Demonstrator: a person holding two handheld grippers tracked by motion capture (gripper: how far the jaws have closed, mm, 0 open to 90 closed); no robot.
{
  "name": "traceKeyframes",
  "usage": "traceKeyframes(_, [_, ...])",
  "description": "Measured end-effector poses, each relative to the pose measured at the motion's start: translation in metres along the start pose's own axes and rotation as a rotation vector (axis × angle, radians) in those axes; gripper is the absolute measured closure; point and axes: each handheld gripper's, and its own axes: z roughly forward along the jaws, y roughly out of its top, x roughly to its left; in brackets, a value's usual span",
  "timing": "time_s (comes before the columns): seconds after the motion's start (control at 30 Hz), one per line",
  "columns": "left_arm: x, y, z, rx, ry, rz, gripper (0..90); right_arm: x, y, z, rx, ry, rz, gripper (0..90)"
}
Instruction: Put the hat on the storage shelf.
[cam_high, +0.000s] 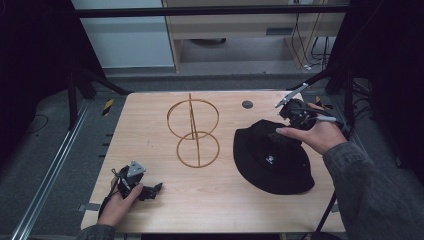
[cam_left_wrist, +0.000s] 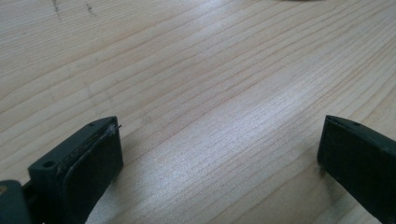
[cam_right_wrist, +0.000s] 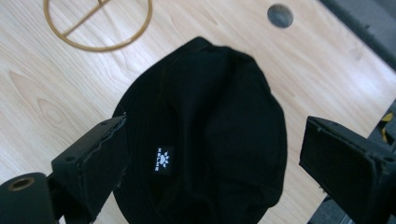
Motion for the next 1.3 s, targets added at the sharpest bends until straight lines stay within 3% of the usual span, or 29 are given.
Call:
traceKeyframes(0.3, [0.0, 0.0, 0.0, 0.0, 0.001, 0.001, 0.0, -0.008, -0.007, 0.037, 0.092, 0.04, 0.037, 11.5])
traceKeyframes(0.4, [0.0, 0.0, 0.0, 0.0, 0.0, 0.0, 0.0, -0.006, -0.01, 0.046, 0.129, 0.044, 0.023, 14.4])
traceKeyframes(0.67, [0.0, 0.0, 0.0, 0.0, 0.0, 0.0, 0.0, -0.005, -0.017, 0.053, 0.178, 0.061, 0.009, 34.8])
traceKeyframes(0.7, [0.0, 0.0, 0.0, 0.001, 0.001, 0.002, 0.0, -0.004, -0.018, 0.054, 0.194, 0.069, -0.008, 45.1])
traceKeyframes(0.77, [0.0, 0.0, 0.0, 0.001, 0.0, 0.001, 0.0, -0.004, -0.018, 0.056, 0.215, 0.072, -0.012, 57.0])
traceKeyframes(0.83, [0.0, 0.0, 0.0, 0.0, 0.0, -0.001, 0.0, -0.004, -0.018, 0.057, 0.219, 0.076, -0.021, 67.2])
traceKeyframes(0.87, [0.0, 0.0, 0.0, 0.0, 0.0, -0.001, 0.0, -0.004, -0.018, 0.057, 0.219, 0.076, -0.021, 67.2])
traceKeyframes(0.9, [0.0, 0.0, 0.0, 0.0, 0.0, -0.001, 0.0, -0.004, -0.018, 0.057, 0.219, 0.085, -0.015, 76.1])
traceKeyframes(1.0, [0.0, 0.0, 0.0, 0.001, 0.0, 0.001, 0.0, -0.005, -0.018, 0.057, 0.221, 0.09, -0.015, 83.8])
traceKeyframes(1.2, [0.0, 0.0, 0.0, 0.004, 0.001, 0.006, 0.0, -0.007, -0.018, 0.051, 0.198, 0.09, -0.009, 86.4])
traceKeyframes(1.3, [0.0, 0.0, 0.0, 0.0, 0.001, 0.001, 0.0, -0.011, -0.015, 0.036, 0.154, 0.087, 0.0, 87.3])
